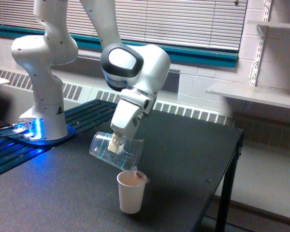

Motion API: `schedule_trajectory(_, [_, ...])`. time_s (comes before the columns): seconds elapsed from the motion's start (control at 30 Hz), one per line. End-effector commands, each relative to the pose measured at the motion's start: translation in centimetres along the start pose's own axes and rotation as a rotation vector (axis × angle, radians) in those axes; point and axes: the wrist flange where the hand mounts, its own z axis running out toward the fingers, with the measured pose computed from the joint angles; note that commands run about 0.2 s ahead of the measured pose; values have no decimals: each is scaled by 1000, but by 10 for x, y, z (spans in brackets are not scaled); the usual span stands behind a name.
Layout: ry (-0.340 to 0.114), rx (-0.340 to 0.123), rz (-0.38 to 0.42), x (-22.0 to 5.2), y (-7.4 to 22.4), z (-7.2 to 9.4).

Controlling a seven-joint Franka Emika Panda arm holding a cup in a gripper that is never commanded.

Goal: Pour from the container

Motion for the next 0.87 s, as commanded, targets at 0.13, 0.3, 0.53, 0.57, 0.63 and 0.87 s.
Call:
schedule_trajectory(0.13, [3,-7,-20,1,4,0])
schedule_trajectory(0.3, [4,-3,-16,2,6,0])
schedule_trajectory(0.53, [10,-5,-18,5,7,-1])
schedule_trajectory(0.57, [8,-3,-18,5,8,-1])
schedule_trajectory(0.63, [10,0,-14,6,9,-1])
schedule_trajectory(0.87, [20,20,0,9,13,-2])
